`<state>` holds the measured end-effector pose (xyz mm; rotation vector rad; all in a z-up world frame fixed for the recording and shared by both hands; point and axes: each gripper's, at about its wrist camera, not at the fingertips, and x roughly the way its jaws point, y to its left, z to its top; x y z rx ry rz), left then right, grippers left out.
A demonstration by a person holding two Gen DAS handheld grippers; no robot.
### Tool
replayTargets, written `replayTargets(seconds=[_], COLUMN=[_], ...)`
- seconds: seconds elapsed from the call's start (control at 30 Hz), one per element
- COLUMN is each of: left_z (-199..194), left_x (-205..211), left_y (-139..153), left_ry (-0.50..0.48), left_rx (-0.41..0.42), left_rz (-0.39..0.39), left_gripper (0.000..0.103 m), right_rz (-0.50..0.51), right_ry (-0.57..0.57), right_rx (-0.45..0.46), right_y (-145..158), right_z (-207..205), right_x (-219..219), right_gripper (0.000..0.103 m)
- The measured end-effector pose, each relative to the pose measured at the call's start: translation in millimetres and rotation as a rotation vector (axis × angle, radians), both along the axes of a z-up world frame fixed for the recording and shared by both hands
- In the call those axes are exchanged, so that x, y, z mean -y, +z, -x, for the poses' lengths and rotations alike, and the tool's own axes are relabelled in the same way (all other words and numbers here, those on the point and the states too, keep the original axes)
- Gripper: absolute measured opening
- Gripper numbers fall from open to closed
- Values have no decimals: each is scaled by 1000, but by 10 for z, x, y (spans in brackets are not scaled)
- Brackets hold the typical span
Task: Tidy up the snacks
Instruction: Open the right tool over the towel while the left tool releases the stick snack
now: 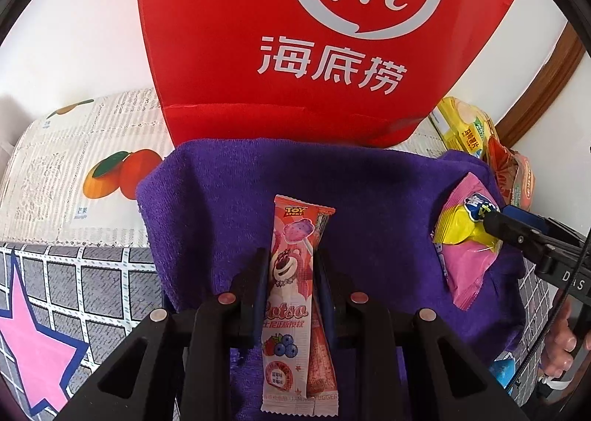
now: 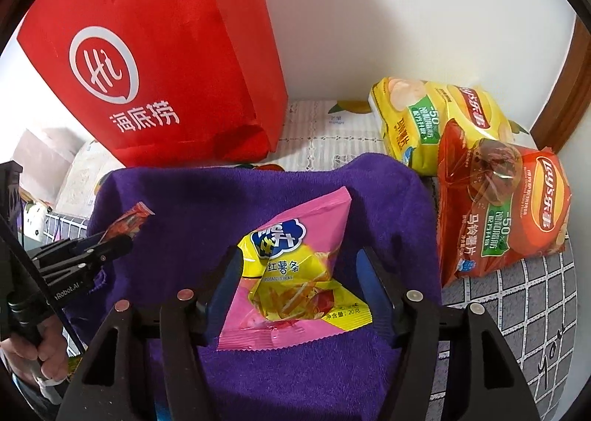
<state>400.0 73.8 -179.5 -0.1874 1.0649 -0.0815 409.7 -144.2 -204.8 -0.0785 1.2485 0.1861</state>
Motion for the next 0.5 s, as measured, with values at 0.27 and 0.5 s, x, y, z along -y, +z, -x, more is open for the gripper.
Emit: replayTargets(seconds=[0.27, 0.5], left_z=[23, 47], left_x=[-29, -55], left_y=[20, 71], left_ry=[-8, -10], left_rx=[5, 15], left_rz=[5, 8], left_gripper=[24, 24], right_rz=[-37, -65], right_ry=[-9, 5], right_rx=[-10, -7], right_y=[23, 82], right_z=[4, 26], right_x=[-8, -40], right_gripper=[63, 63])
